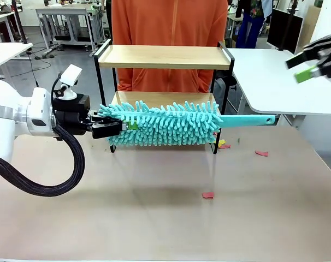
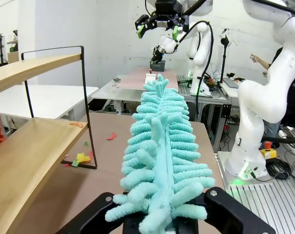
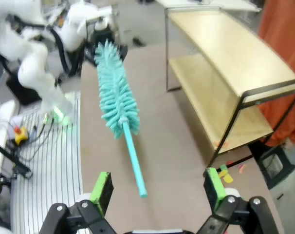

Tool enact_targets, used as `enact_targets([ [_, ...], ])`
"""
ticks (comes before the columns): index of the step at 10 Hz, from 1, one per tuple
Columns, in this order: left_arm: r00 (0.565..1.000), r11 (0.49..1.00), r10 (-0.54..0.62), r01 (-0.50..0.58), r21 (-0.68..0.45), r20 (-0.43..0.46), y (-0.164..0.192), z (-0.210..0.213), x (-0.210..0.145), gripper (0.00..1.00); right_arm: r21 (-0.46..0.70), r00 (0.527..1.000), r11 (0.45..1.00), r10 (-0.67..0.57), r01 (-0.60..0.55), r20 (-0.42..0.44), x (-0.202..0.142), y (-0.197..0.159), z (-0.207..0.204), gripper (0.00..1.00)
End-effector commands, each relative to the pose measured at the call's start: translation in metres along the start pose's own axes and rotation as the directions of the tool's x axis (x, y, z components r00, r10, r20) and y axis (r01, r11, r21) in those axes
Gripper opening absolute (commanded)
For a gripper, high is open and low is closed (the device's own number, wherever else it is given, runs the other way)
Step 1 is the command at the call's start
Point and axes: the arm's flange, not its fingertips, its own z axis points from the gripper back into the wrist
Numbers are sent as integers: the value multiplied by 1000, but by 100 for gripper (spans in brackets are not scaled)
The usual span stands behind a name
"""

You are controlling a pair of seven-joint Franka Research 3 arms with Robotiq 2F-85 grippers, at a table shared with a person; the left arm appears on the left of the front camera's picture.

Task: Clean the shelf.
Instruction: Hand the Duster back to the human.

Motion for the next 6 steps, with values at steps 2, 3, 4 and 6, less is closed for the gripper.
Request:
enact_targets([
  [2,1000,1000,-3,3,-3,1,0,0,1,0,-70,984,997,-31,44,177,-30,-1,20,100],
  [3,1000,1000,-3,3,-3,1,0,0,1,0,-70,979,996,-45,60,199,-36,-4,22,100],
  [4,1000,1000,-3,3,-3,1,0,0,1,0,-54,991,996,-57,64,118,-19,-5,28,100],
  [6,1000,1000,0,0,0,0,0,0,0,18,-54,991,996,-57,64,118,-19,-5,28,100],
])
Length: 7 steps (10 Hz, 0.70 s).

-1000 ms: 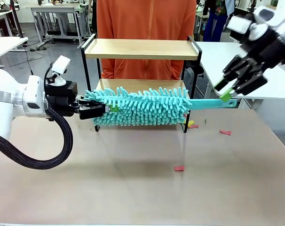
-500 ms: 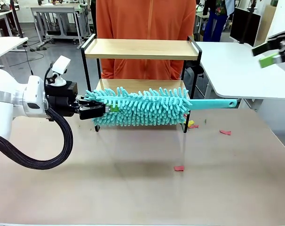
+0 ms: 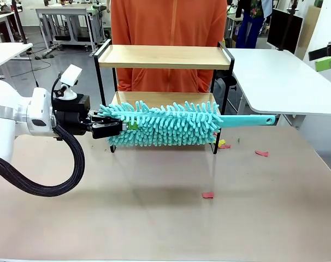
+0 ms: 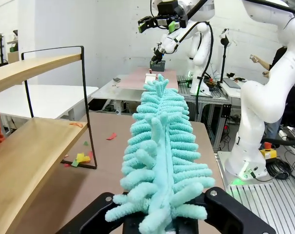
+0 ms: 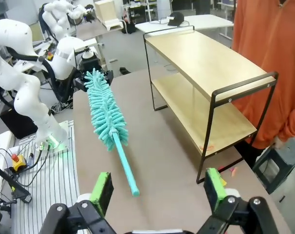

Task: Clean the shelf.
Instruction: Hand the Duster back to the human.

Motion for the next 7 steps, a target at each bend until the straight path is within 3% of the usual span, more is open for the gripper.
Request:
enact_targets([
  [1,1000,1000,-10,9,20,22,3,8,17,18,3,1000,1000,13,-13,-9,4,-1,0,100],
  [5,986,979,-15,-19,203,166,12,79,100,18,3,1000,1000,13,-13,-9,4,-1,0,100],
  [7,981,925,-45,-29,378,186,12,123,138,18,3,1000,1000,13,-13,-9,4,-1,0,100],
])
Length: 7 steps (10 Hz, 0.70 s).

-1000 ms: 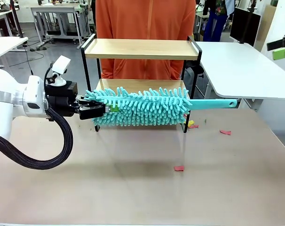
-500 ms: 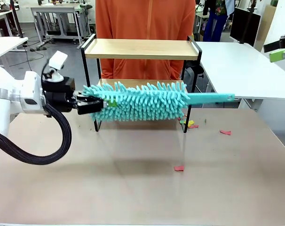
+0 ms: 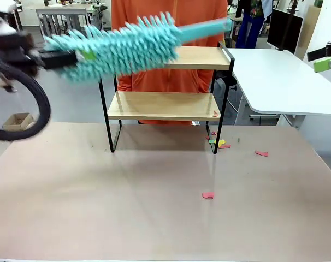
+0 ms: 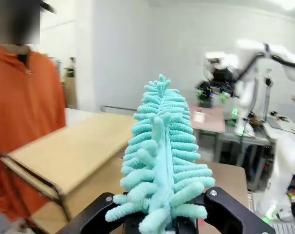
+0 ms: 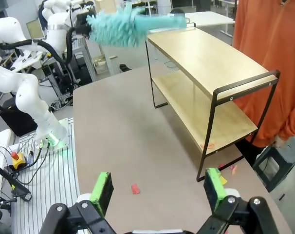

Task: Clean the shelf.
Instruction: Hand the Duster back to the human.

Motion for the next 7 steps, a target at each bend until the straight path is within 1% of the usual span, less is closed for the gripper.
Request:
enact_targets([
  [1,1000,979,11,-16,205,25,7,25,27,18,4,1000,1000,13,-13,5,3,-2,2,100],
  [2,999,952,20,-27,305,28,14,42,37,18,4,1000,1000,13,-13,5,3,-2,2,100],
  [3,999,908,29,-40,417,32,21,58,43,18,4,1000,1000,13,-13,5,3,-2,2,100],
  [4,1000,832,27,-27,553,8,28,70,44,18,4,1000,1000,13,-13,5,3,-2,2,100],
  [5,999,741,36,-21,672,-8,37,80,42,18,4,1000,1000,13,-13,5,3,-2,2,100],
  [7,998,598,55,-12,801,-26,49,89,31,18,4,1000,1000,13,-13,5,3,-2,2,100],
])
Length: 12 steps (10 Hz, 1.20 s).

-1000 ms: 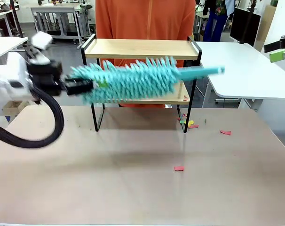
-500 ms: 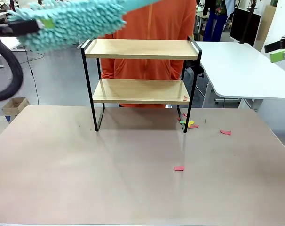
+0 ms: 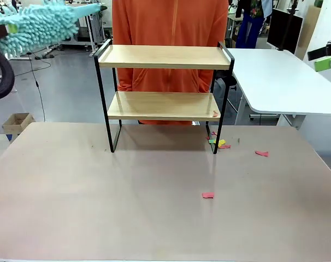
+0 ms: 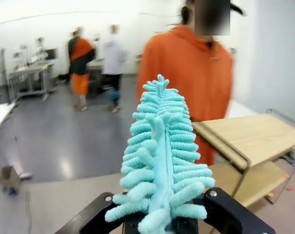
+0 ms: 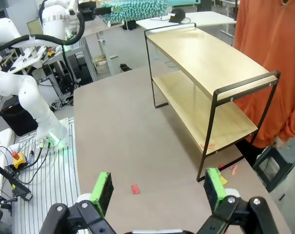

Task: Clean the shelf.
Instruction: Hand the Duster back to the human.

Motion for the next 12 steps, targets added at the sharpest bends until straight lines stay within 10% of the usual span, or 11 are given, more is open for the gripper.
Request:
enact_targets([
  [1,1000,988,6,-7,154,6,-4,-22,-8,18,0,1000,1000,12,-12,7,2,-1,0,100],
  [12,992,948,33,9,319,-125,-36,-2,-139,18,0,1000,1000,12,-12,7,2,-1,0,100],
])
